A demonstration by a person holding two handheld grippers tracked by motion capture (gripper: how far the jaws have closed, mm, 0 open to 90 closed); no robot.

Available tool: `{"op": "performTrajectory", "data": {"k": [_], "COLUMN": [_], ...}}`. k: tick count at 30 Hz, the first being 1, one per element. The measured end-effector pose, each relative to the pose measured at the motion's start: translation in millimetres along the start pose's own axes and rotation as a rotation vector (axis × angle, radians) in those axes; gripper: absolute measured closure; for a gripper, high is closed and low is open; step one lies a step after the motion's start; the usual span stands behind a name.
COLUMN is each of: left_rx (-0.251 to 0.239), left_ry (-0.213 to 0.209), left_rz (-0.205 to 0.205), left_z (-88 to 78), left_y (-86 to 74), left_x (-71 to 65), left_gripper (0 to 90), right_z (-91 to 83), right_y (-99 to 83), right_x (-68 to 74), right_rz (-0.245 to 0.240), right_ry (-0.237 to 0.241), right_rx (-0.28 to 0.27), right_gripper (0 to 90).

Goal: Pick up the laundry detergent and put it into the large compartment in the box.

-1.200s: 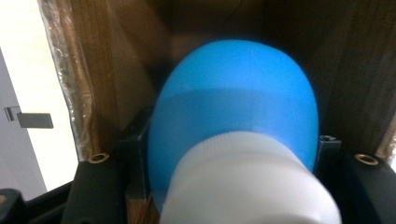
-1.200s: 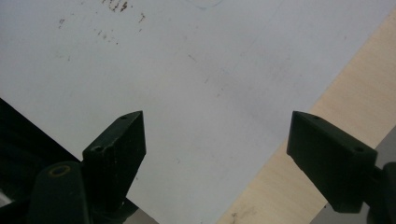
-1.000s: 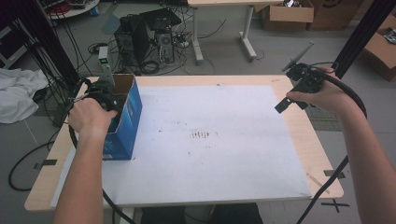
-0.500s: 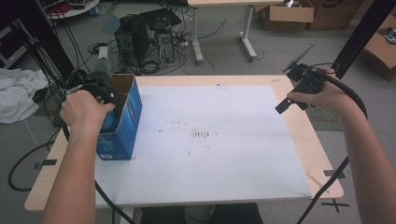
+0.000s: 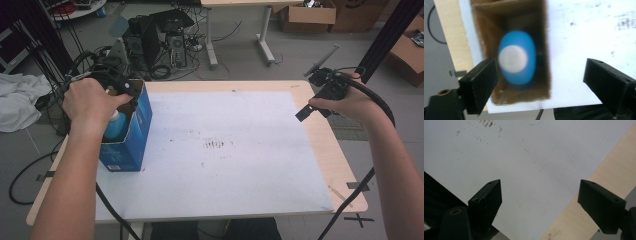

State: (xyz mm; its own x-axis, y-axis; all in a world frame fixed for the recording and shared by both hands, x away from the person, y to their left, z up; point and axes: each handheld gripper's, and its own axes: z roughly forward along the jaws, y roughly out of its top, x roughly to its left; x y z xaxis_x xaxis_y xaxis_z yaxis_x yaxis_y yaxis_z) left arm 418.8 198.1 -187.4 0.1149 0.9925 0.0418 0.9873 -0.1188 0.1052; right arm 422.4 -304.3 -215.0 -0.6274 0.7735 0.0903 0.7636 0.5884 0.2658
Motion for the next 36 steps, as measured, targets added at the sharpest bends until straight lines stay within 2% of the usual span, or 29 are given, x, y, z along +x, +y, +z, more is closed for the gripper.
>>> {"op": "performTrajectory", "data": {"k": [1, 2, 4, 7, 10, 16, 20, 21, 24, 26, 27, 28, 36], "left_rx": [0.0, -0.016, -0.018, -0.027, -0.034, -0.085, -0.117, -0.117, -0.13, -0.132, -0.132, -0.127, -0.119], "left_ry": [0.0, -0.005, -0.001, -0.019, -0.027, -0.078, -0.128, -0.129, -0.138, -0.151, -0.151, -0.151, -0.153], "left_rz": [0.0, 0.026, 0.066, 0.138, 0.19, 0.317, 0.397, 0.427, 0.478, 0.504, 0.504, 0.528, 0.556], "left_z": [0.0, -4.1, -8.1, -12.4, -16.1, -24.1, -27.6, -28.2, -26.7, -25.1, -25.1, -23.0, -16.7], "left_y": [0.0, 2.4, 5.7, 11.5, 16.7, 24.9, 28.3, 28.9, 29.8, 30.1, 30.1, 30.3, 32.6], "left_x": [0.0, -11.6, -24.1, -44.5, -66.2, -104.5, -128.7, -134.2, -150.9, -159.5, -159.5, -165.8, -174.6], "left_gripper": [11.0, 9.9, 8.3, 5.7, 3.6, 0.3, 0.1, 0.1, 0.1, 0.1, 0.1, 0.1, 0.1], "right_z": [0.0, -0.4, -1.0, -1.2, -1.1, -2.4, -3.3, -3.7, -5.7, -7.1, -7.4, -7.7, -9.3], "right_y": [0.0, -0.7, -1.0, -0.9, -0.3, 1.7, 2.3, 2.5, 4.3, 6.1, 7.0, 8.0, 14.1], "right_x": [0.0, -0.3, -0.1, 0.1, 0.7, 0.7, 0.2, 0.5, 2.8, 4.6, 5.6, 6.6, 11.2], "right_rz": [0.0, -0.003, 0.004, 0.002, -0.001, -0.003, 0.005, 0.004, 0.003, 0.002, -0.002, -0.004, -0.012], "right_ry": [0.0, -0.001, -0.001, -0.002, -0.003, -0.009, -0.014, -0.017, -0.02, -0.024, -0.025, -0.024, -0.029], "right_rx": [0.0, -0.002, -0.001, -0.001, 0.002, 0.006, 0.014, 0.014, 0.017, 0.017, 0.018, 0.018, 0.021], "right_gripper": [19.6, 19.6, 19.6, 19.6, 19.5, 19.5, 19.5, 19.5, 19.5, 19.3, 19.4, 19.3, 19.4]}}
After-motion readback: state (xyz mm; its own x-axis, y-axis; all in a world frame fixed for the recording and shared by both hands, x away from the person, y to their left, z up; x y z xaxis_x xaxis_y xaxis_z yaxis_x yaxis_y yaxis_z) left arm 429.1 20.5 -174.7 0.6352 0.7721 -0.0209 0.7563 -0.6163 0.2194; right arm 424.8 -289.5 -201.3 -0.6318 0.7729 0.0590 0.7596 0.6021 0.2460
